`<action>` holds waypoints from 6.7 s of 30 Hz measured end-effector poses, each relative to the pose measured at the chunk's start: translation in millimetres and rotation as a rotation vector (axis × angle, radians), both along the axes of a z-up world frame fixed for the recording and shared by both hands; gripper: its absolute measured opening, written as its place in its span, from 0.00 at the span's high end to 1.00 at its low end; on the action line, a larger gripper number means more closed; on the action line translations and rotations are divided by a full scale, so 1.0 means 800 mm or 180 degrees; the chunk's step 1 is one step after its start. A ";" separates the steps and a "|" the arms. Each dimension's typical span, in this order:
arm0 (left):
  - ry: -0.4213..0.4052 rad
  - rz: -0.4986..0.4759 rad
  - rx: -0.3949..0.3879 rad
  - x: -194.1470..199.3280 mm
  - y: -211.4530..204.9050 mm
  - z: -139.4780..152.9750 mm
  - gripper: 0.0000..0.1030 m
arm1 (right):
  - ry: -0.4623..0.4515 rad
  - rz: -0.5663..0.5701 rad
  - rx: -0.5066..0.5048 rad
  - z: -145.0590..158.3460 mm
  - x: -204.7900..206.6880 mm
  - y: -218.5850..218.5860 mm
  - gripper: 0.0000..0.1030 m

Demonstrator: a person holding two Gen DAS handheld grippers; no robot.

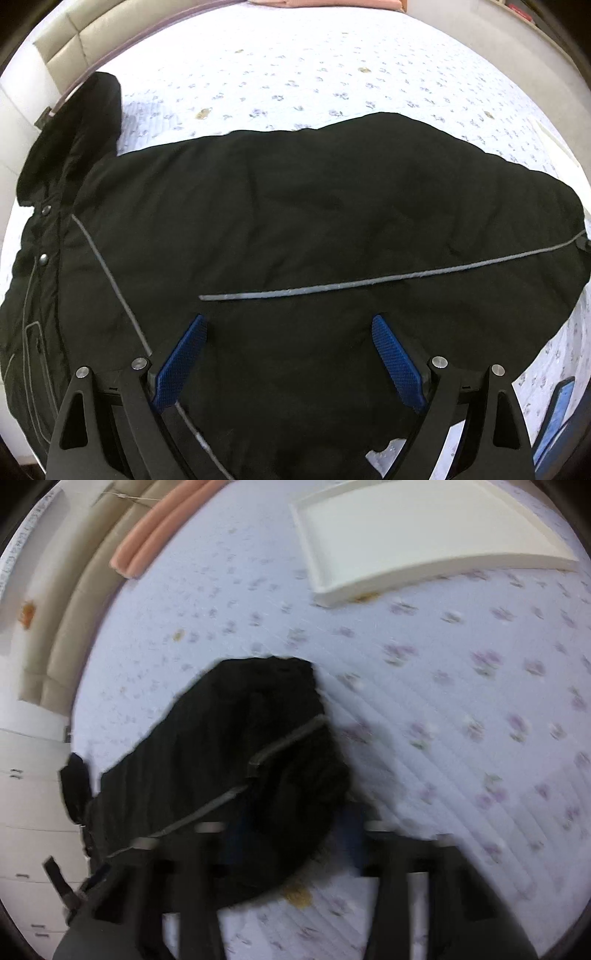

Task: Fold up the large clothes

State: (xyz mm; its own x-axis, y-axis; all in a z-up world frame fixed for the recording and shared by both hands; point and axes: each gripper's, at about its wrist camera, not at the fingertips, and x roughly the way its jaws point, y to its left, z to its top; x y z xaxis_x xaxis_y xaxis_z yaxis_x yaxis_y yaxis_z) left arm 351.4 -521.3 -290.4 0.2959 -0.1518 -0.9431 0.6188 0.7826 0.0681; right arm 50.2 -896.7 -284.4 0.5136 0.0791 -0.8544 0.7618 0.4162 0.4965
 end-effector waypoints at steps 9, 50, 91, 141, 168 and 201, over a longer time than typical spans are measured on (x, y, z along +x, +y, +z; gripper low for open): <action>-0.0197 0.0278 0.0101 -0.010 0.073 0.035 0.11 | 0.0015 0.0661 -0.0859 0.105 0.089 0.110 0.82; 0.0077 0.1799 0.0090 0.145 0.560 0.091 0.11 | -0.0358 0.3181 -0.0938 0.130 0.495 0.836 0.83; 0.0710 0.1060 -0.1415 0.229 0.522 0.041 0.83 | 0.0602 0.2401 -0.0976 0.050 0.421 0.687 0.69; 0.0516 0.1052 -0.0838 0.221 0.557 0.012 0.59 | 0.0906 0.2095 -0.1326 0.053 0.386 0.624 0.42; 0.0573 0.4561 -0.2012 0.171 1.006 -0.060 0.49 | 0.1326 0.2505 -0.1330 -0.003 0.406 0.641 0.35; -0.1528 0.0456 0.0472 0.105 0.529 0.085 0.87 | 0.1240 0.2507 -0.1328 -0.007 0.406 0.647 0.34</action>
State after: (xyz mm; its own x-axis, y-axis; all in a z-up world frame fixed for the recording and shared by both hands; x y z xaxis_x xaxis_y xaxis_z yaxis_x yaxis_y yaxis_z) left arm 435.0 -98.1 -222.2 0.7083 0.0467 -0.7044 0.3781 0.8175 0.4343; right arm 375.0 -378.7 -290.1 0.1183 -0.0687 -0.9906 0.2694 0.9624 -0.0345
